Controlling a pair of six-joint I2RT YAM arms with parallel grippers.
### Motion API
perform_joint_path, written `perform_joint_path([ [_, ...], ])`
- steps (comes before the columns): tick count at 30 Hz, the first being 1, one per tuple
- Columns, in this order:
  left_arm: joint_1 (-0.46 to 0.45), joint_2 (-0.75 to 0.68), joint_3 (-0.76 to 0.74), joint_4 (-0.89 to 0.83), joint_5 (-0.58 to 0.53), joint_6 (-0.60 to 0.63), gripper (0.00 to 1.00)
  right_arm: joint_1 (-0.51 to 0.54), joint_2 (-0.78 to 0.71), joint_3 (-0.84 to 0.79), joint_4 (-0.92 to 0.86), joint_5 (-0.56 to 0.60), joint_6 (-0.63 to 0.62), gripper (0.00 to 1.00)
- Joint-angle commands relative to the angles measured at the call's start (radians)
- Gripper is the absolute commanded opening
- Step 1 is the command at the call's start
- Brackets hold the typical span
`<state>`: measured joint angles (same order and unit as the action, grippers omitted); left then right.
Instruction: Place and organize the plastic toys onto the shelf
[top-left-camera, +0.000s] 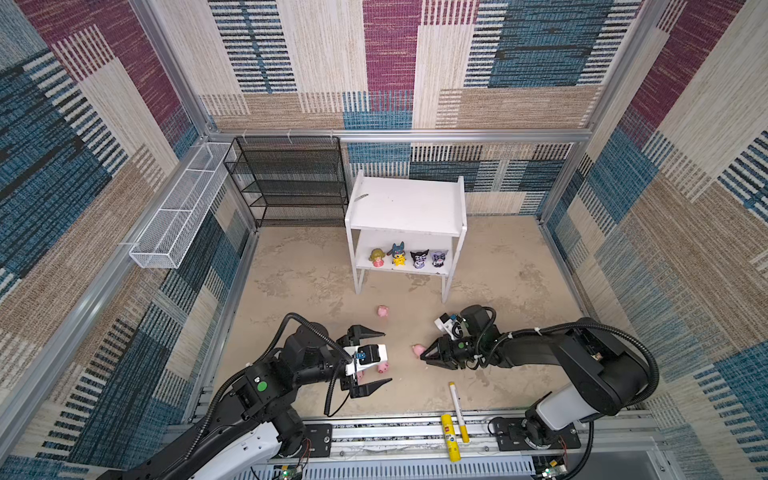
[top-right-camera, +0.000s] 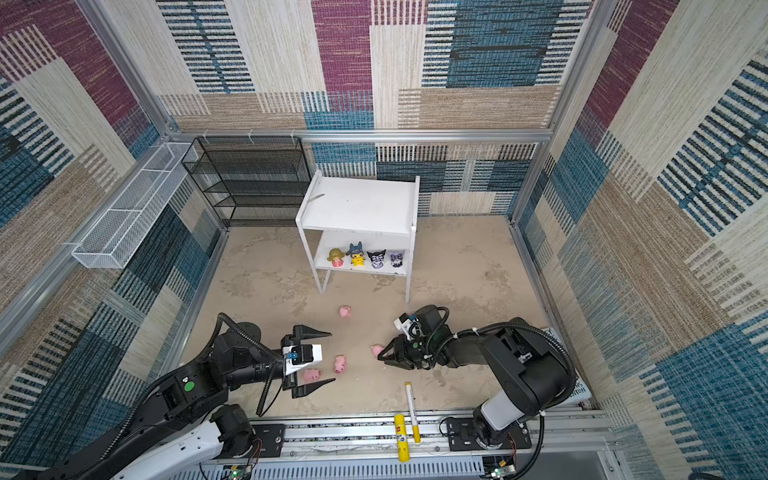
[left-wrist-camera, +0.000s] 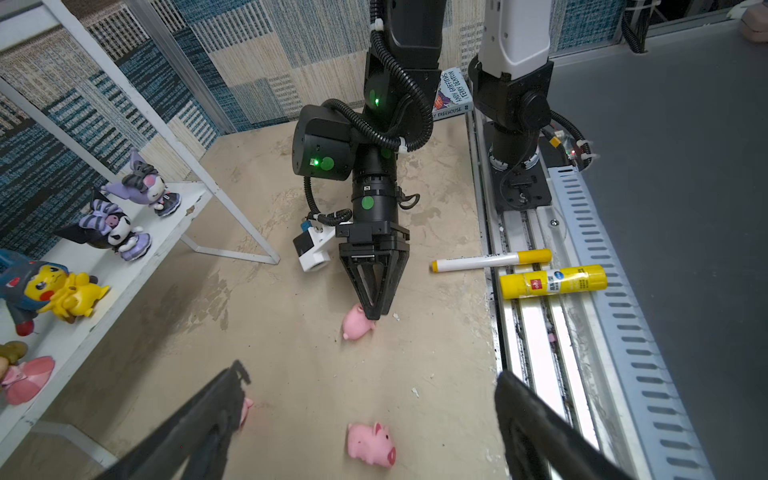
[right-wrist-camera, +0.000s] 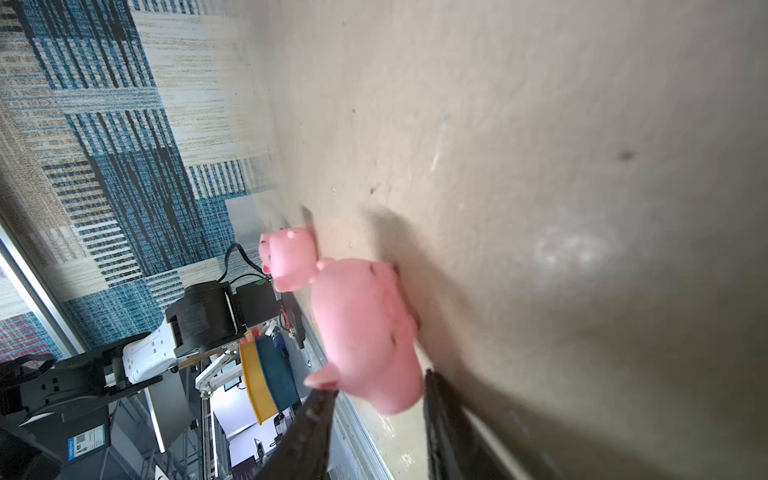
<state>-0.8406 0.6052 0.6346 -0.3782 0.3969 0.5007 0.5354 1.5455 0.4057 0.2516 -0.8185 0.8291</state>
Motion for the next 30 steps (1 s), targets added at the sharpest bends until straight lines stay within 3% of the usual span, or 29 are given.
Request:
perform_joint_path([
  [1,0.000,-0.003,-0.002,0.027,0.003,0.023,0.96,0.000,-0.033,0.000,-0.094,0.067,-0.001,0.47],
  [8,0.000,0.006,-0.003,0.030,0.015,0.019,0.96,0.000,-0.163,0.062,-0.384,0.257,-0.267,0.69],
  [13,0.000,0.014,0.000,0.033,0.016,0.019,0.96,0.026,-0.336,0.062,-0.431,0.389,-0.429,0.74],
  [15,0.000,0.017,0.001,0.035,0.019,0.016,0.96,0.055,-0.374,0.068,-0.414,0.407,-0.453,0.77],
  [22,0.001,0.019,0.005,0.036,0.027,0.006,0.96,0.161,-0.312,0.145,-0.464,0.646,-0.459,0.89],
  [25,0.001,0.009,0.004,0.033,0.024,0.007,0.96,0.181,-0.268,0.169,-0.487,0.711,-0.444,0.82],
  [28,0.001,-0.001,0.000,0.034,0.019,0.008,0.96,0.202,-0.240,0.178,-0.469,0.705,-0.439,0.56],
  [30,0.001,-0.005,-0.001,0.033,0.019,0.009,0.96,0.221,-0.237,0.179,-0.442,0.690,-0.435,0.46],
])
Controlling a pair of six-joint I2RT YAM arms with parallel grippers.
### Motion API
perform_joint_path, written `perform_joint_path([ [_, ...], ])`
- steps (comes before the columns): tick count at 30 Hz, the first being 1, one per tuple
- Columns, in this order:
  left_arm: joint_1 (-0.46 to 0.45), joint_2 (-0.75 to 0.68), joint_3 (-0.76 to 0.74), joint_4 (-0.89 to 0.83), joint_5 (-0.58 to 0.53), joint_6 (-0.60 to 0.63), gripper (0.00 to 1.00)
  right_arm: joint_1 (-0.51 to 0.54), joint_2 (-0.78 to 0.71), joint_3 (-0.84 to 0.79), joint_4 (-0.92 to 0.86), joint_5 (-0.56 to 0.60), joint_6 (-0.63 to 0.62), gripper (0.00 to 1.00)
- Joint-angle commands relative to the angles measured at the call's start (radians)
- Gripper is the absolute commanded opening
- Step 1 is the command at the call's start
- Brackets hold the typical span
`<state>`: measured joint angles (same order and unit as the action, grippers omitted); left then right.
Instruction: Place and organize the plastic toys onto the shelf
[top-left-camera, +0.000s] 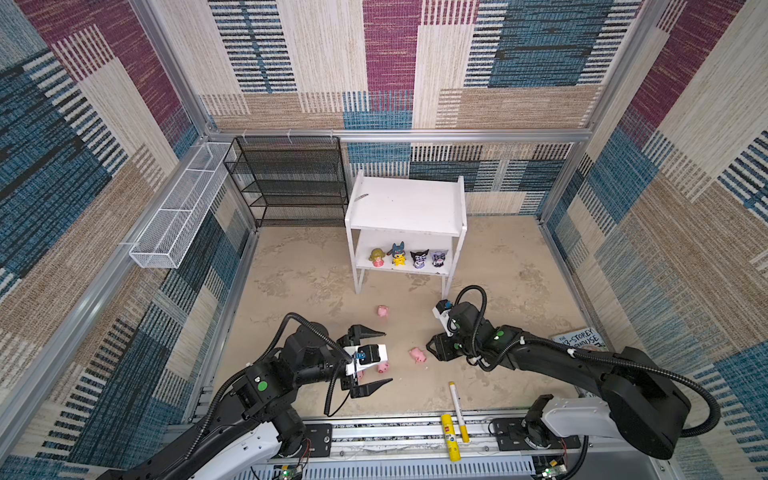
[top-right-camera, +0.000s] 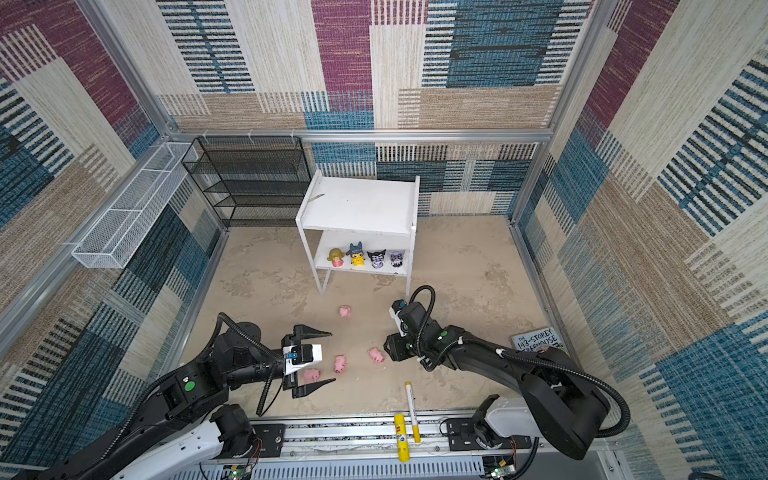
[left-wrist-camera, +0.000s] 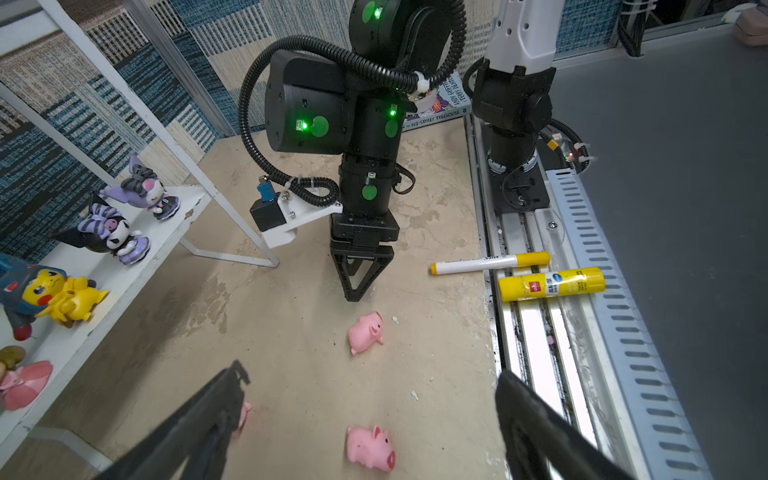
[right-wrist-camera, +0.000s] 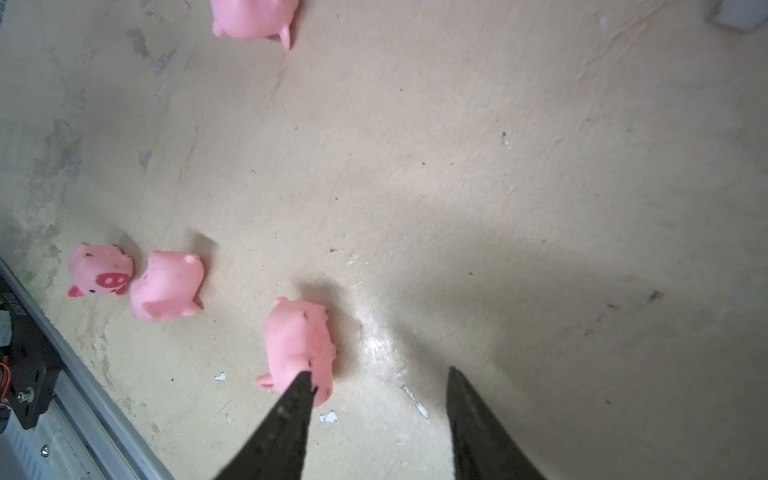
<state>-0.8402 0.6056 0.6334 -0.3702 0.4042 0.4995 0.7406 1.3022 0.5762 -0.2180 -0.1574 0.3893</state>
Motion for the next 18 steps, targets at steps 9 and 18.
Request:
perform_joint_path([
  [9,0.001,-0.013,-0.002,0.023,0.008,0.010,0.96,0.071,0.040,0.011,0.166,-0.102,0.002,0.22],
  [18,0.000,-0.021,-0.003,0.024,0.004,0.010,0.96,0.078,0.056,-0.008,0.205,-0.154,0.009,0.20],
])
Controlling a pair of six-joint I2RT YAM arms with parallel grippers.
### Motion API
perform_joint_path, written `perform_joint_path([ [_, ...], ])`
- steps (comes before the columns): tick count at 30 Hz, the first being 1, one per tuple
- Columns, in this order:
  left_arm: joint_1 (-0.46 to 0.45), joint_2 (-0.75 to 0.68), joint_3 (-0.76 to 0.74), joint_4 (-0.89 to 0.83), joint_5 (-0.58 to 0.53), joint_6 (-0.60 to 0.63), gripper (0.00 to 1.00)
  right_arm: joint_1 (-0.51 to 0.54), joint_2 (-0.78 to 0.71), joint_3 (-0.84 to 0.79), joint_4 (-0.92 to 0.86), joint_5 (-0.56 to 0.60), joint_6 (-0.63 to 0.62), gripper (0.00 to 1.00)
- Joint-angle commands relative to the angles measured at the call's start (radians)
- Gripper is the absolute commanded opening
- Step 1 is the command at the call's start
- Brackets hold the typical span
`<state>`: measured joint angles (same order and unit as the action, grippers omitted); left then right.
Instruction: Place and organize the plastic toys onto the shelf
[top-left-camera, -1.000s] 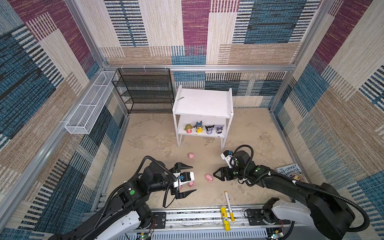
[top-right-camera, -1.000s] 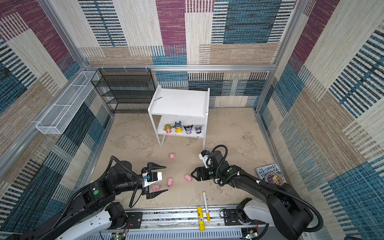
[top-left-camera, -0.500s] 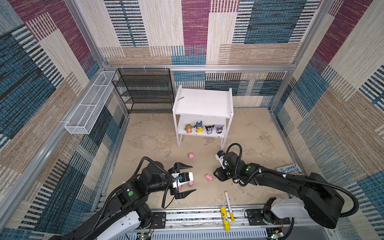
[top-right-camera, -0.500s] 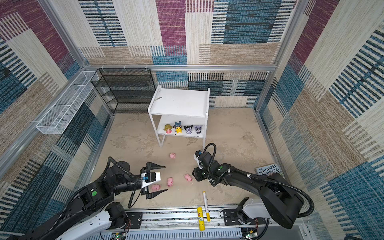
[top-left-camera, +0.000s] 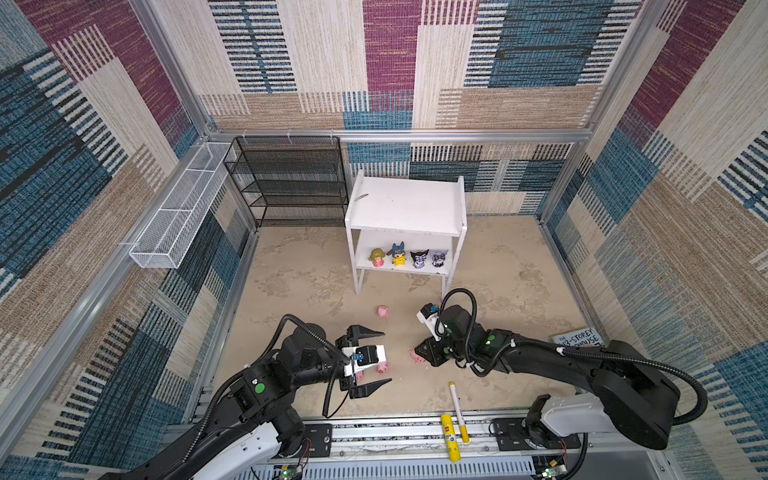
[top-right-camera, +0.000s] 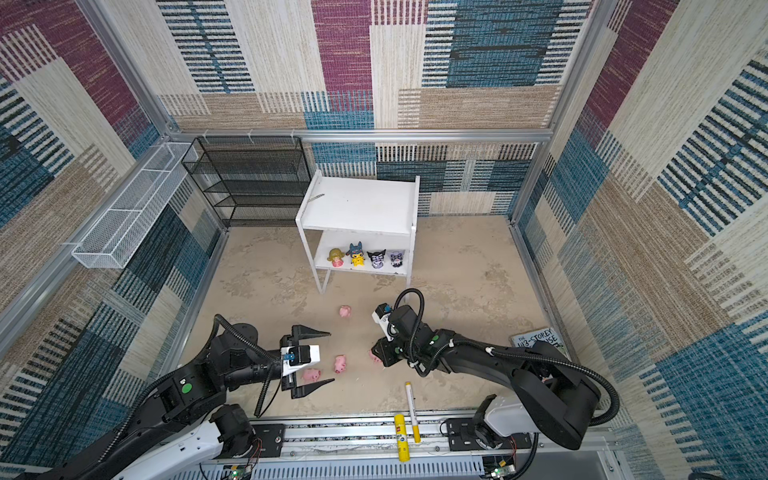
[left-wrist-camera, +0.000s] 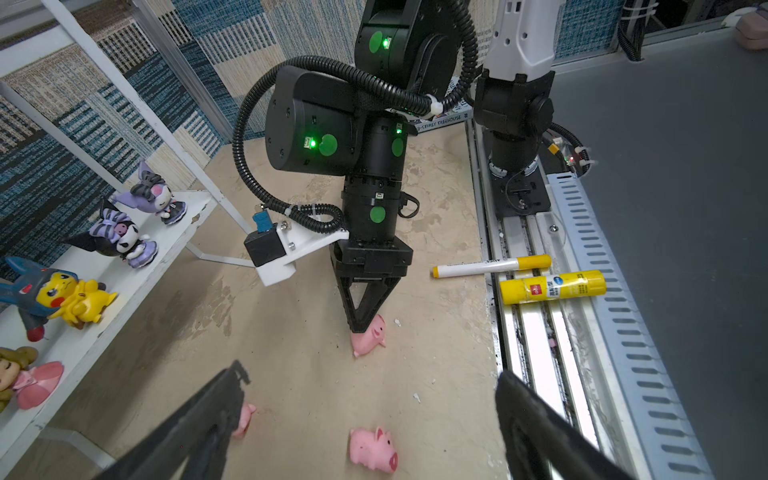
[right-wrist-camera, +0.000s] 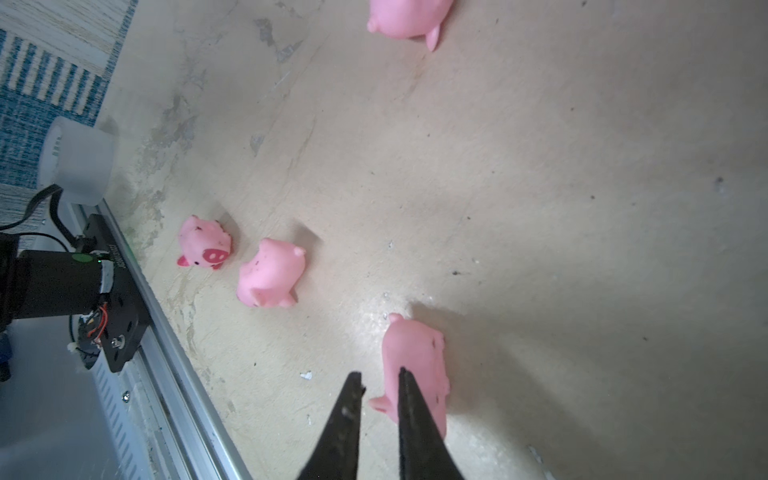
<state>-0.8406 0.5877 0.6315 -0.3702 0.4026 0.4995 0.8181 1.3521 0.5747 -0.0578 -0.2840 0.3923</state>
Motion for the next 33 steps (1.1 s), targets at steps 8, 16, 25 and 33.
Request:
perform_joint_path([
  [8,0.001,-0.006,0.000,0.021,0.004,0.010,0.96,0.000,0.040,-0.032,0.054,0.007,0.015,0.20],
  [16,0.000,-0.020,-0.003,0.019,0.004,0.008,0.96,-0.004,0.050,-0.041,0.038,0.096,0.019,0.19],
  [25,0.001,-0.032,-0.005,0.016,0.000,0.007,0.96,-0.050,0.019,-0.048,0.034,0.124,-0.012,0.20],
  [33,0.001,-0.031,-0.006,0.021,0.002,0.006,0.96,-0.061,-0.071,-0.086,0.046,0.148,-0.057,0.32],
])
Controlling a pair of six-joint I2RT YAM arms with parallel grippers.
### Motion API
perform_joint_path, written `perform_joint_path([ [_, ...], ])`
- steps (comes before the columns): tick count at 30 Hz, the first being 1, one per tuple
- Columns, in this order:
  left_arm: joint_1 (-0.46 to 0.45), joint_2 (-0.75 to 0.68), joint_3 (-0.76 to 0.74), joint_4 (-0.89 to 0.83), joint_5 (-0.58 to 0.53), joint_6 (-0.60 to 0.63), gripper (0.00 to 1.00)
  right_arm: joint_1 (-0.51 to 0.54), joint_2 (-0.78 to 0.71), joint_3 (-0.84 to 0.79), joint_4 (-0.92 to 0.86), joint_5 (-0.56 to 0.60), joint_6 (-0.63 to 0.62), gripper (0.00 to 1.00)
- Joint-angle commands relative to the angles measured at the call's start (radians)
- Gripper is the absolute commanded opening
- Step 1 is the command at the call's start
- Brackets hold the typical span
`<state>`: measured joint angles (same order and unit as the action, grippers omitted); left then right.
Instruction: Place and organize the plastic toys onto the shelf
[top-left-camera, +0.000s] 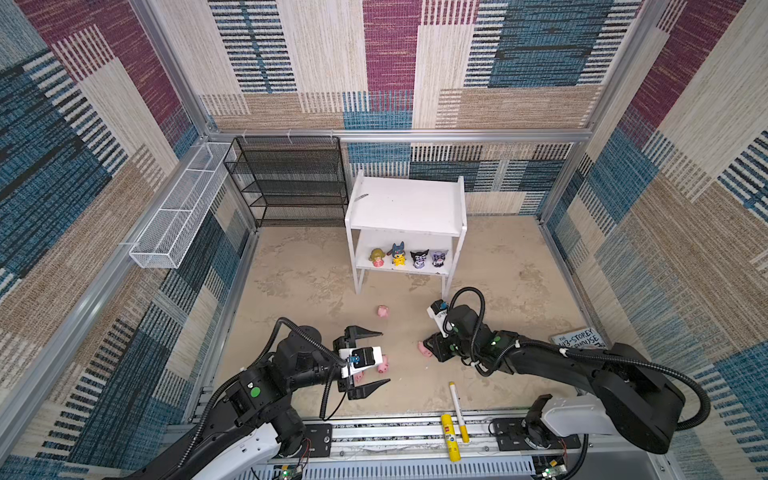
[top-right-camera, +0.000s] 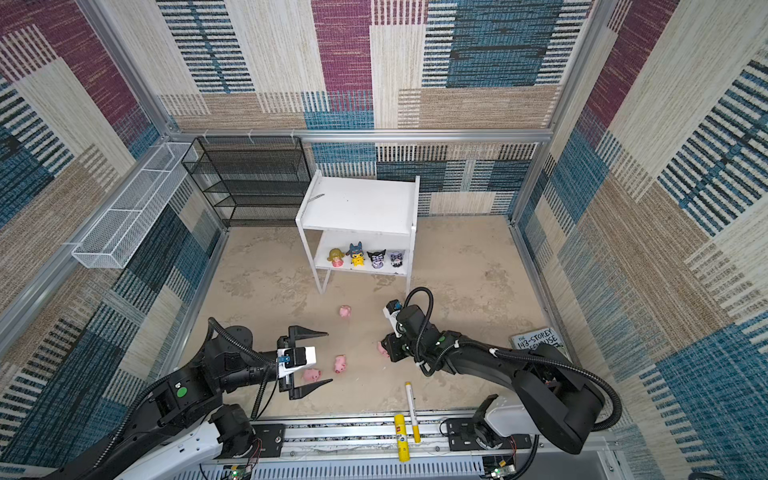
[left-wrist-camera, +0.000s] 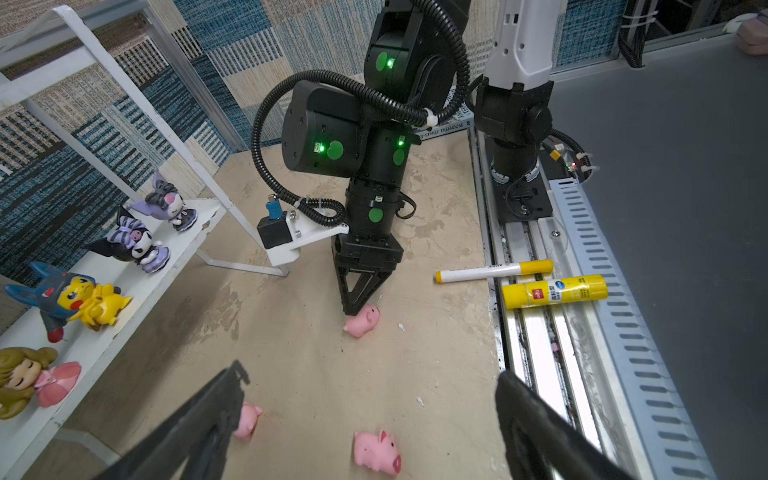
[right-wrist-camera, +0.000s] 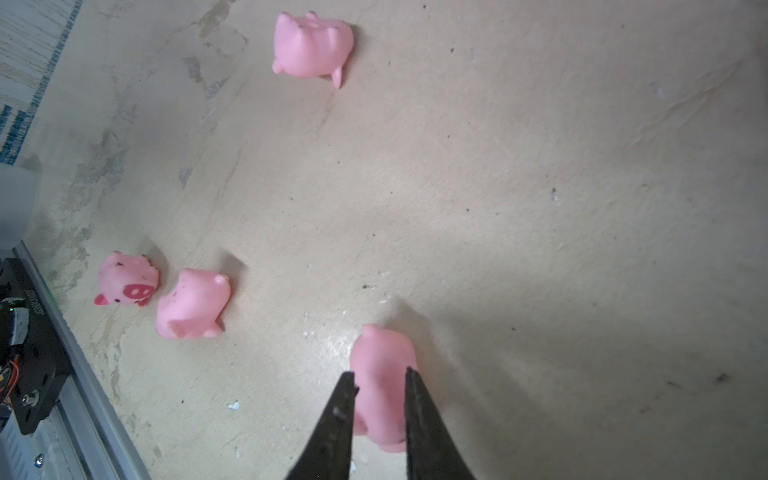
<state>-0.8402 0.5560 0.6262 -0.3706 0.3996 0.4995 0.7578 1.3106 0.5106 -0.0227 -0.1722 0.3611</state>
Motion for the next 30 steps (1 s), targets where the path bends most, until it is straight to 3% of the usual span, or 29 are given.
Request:
perform_joint_path([
  [1,0.000,0.002,0.000,0.022,0.005,0.006,0.96,0.000,-0.049,-0.039,0.021,0.039,-0.029,0.36],
  [7,0.000,0.009,-0.003,0.028,0.011,0.005,0.96,0.017,-0.174,-0.120,0.029,0.095,-0.022,0.58],
  [12,0.002,0.014,0.000,0.032,0.014,0.006,0.96,0.059,-0.161,-0.117,0.019,0.096,-0.013,0.65],
  [19,0.001,0.001,-0.001,0.035,0.012,0.001,0.96,0.098,-0.071,-0.092,0.029,0.107,-0.003,0.65],
  [24,0.002,-0.009,-0.002,0.035,0.007,0.002,0.96,0.106,-0.001,-0.062,0.023,0.149,0.002,0.54],
  [30,0.001,-0.010,-0.003,0.038,0.006,0.004,0.96,0.113,0.052,-0.026,0.052,0.180,-0.019,0.53],
])
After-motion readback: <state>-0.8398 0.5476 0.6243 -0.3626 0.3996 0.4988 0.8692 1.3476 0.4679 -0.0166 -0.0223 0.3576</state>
